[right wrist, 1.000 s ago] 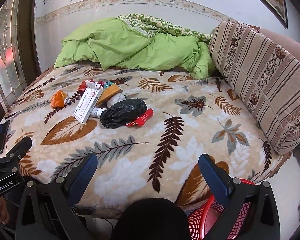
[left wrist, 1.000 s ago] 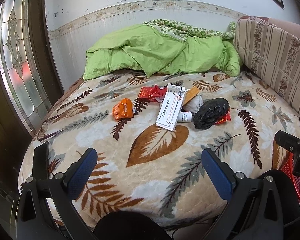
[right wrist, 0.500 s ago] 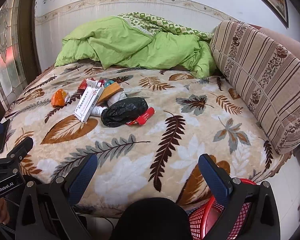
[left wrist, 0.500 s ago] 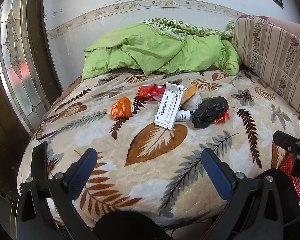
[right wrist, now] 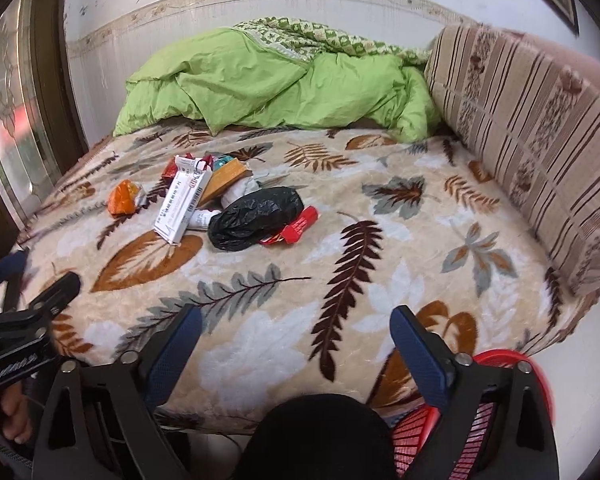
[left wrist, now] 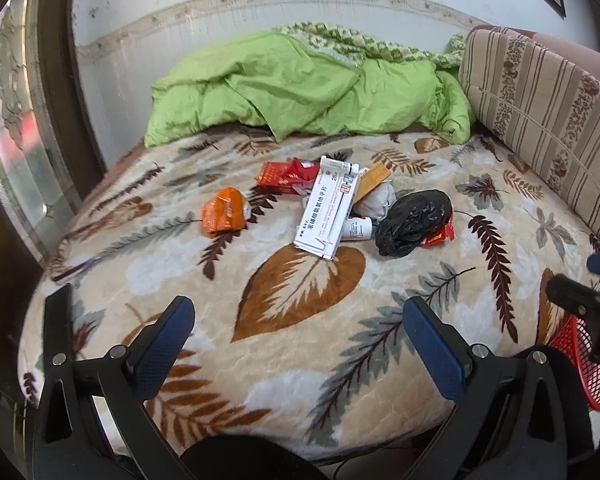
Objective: Collect trash
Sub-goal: 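Grasp the white medicine box with the left tool while the right tool grasps the black bag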
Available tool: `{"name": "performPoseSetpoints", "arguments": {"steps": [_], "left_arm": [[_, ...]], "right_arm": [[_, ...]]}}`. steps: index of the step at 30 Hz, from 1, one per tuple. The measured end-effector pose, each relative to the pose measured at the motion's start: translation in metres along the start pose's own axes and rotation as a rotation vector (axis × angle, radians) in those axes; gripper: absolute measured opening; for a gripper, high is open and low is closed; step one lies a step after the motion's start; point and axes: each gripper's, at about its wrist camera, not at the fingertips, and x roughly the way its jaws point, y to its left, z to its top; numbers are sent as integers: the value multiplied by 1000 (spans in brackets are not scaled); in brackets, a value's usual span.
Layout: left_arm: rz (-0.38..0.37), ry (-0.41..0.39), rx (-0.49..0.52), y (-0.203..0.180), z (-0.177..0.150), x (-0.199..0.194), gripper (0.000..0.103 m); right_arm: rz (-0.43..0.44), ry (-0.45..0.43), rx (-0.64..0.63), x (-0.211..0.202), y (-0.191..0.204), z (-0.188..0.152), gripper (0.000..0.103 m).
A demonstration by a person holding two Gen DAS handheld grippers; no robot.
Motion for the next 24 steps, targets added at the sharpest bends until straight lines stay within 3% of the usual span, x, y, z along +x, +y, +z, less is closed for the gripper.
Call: {"name": "performPoseSetpoints", "arguments": {"steps": [3,13,19,20,23,24], "left_arm": [[-6,25,13,2,13,23,103],[-67,115,46,-6,61,122,103],[-15,149,61,-9,76,173,102],[-23,154,56,-9,78,179,100],[-32,169,47,-10,81,190,75],[-43,177,38,-10,82,194,61]], "right_arm": [[44,22,40,6,-6,1,89],[53,46,92,20,-20,3,89],[126,62,116,31,-26,11,89],[142,60,114,33,-26,14,89],[185,60,110,42,-24,25,89],[200,59,114,46,-24,30,89]]}}
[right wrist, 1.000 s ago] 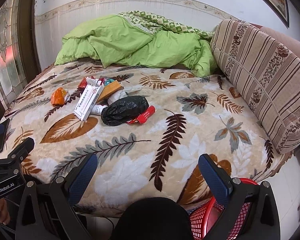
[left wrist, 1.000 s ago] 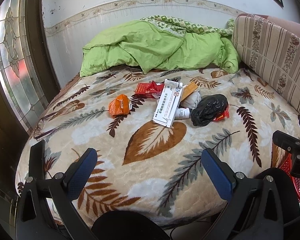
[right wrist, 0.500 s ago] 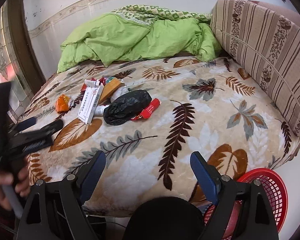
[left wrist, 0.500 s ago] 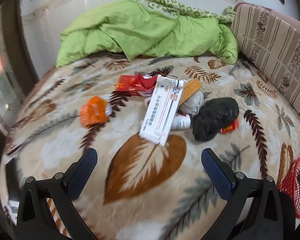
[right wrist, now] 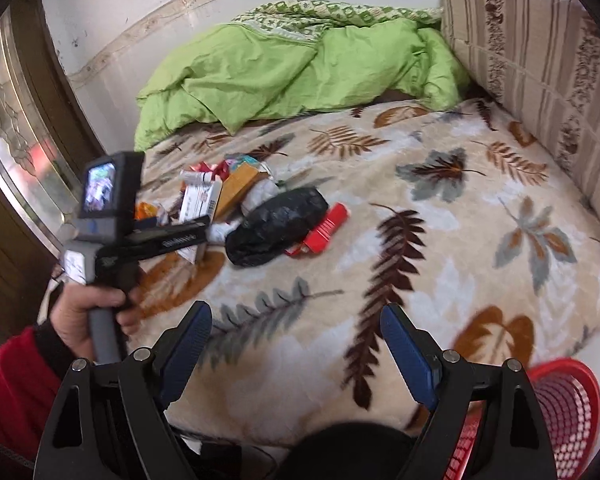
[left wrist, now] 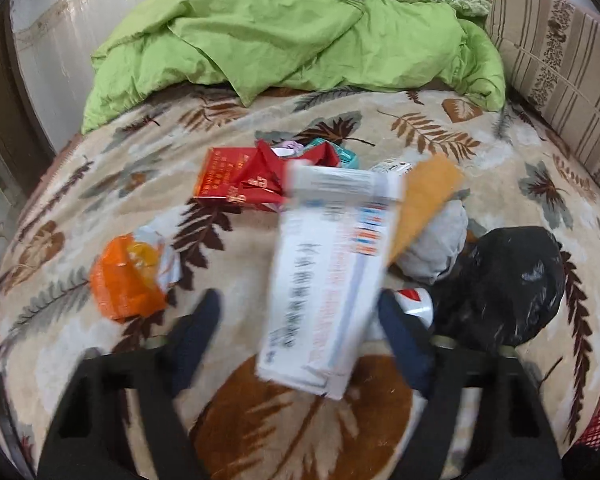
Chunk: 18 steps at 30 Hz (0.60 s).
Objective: Collect trash
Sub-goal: 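Grasp the white medicine box with the left tool while the right tool grasps the black bag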
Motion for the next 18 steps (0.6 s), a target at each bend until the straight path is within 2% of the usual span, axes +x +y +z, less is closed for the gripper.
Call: {"name": "performPoseSetpoints", "arguments": {"steps": [1,5,8,13,18], "left_arm": [[-5,8,-7,0,0,2,53],[-16,-4,-18,2,-2,-2,53],[-39,-15,-56,11,-7,-11,52],[-49,-46,-96,26,-17,-32,52],[-4,-65,-109,36,-32,-51,52]], "right_arm": [[8,-1,-3,4,0,5,89],[26,10,0,26,1,25,89],[22,9,-45,45,9,38,89],[-25,26,-123,87,22,59,89],[-98,77,-143,131,24,71,89]]}}
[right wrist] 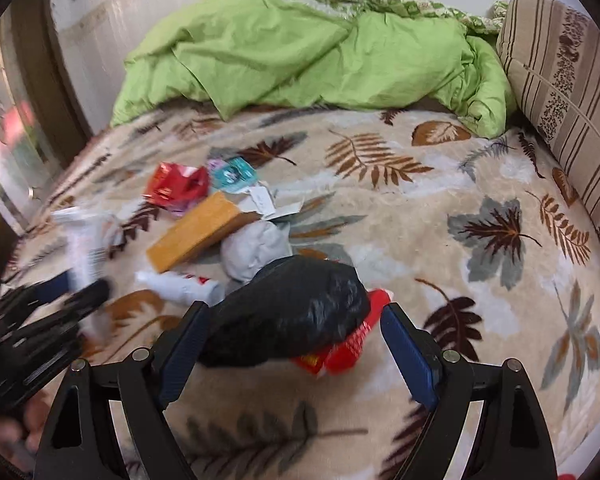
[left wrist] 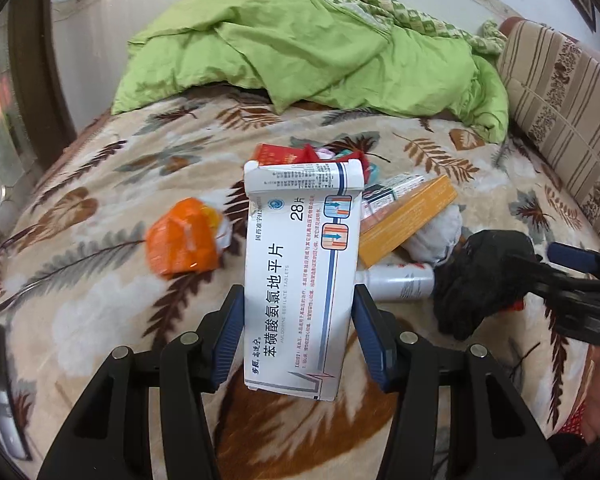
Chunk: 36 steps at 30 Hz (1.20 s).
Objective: Collect trash
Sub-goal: 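Grasp the white medicine box with the left tool while the right tool grasps the black bag, then lift the white medicine box with the left tool while the right tool holds the black bag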
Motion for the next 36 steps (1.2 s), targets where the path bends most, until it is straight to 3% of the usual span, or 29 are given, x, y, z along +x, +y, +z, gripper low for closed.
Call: {"name": "performPoseSetpoints", "arguments": {"steps": [2,4,5,7,9,12,23,36], "left_arm": [[-2,3,-6,2,-6,-5,52],[9,-1,1,3,-11,-9,52],[20,-5,7,3,-13,-11,52],[34,-8,9,3,-18,-14,52],[37,-11,0,3,-20,-18,52],[54,-27,2,0,-24,-27,52],[143,-79,54,-22,-37,-70,52],[182,-134,79,-31,-43,-105,52]], "right_arm": [[-21,37,-18,16,5,0,88],[-24,52,-36,24,11,-4,77],[-34,54,-55,26,15,-7,65],[-49,46,-83,25,20,-12,57],[-46,42,-92,22,21,-15,40],[-16,18,-62,8,16,-20,30],[87,-129,-14,-76,18,-46,29],[134,-190,-18,-129,27,-62,29]]}}
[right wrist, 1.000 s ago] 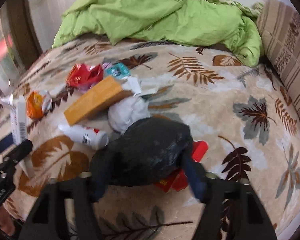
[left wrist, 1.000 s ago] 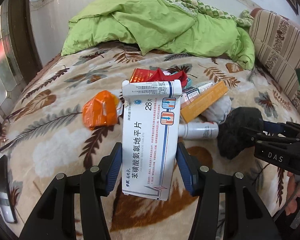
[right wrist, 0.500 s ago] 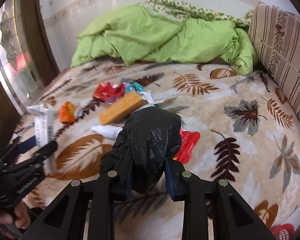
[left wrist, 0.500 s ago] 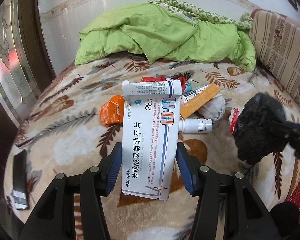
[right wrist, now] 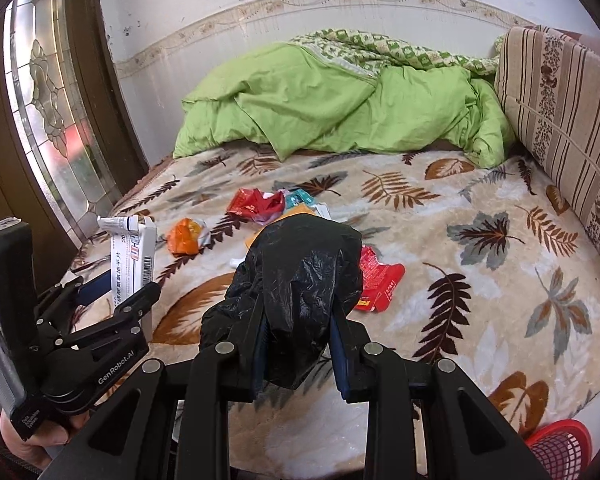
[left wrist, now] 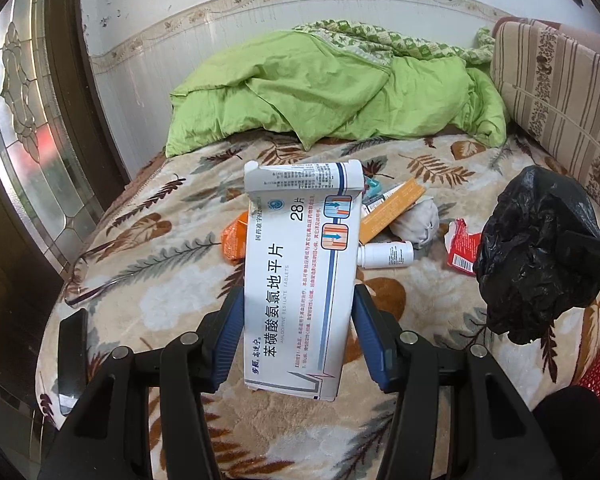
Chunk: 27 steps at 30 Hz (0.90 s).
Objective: Collect trash
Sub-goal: 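Lift the white medicine box with the left tool while the right tool holds the black bag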
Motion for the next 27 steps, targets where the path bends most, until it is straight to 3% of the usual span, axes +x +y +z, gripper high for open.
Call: {"name": "performPoseSetpoints", "arguments": {"steps": [16,27], "left_arm": [[73,-8,-108,42,-2,-13,52],[82,-13,-161,64,-4,-18,52]], "right_arm": [[25,-12,-59,-6,32,6,29],[40,-12,-93,-6,51,9,29]]}}
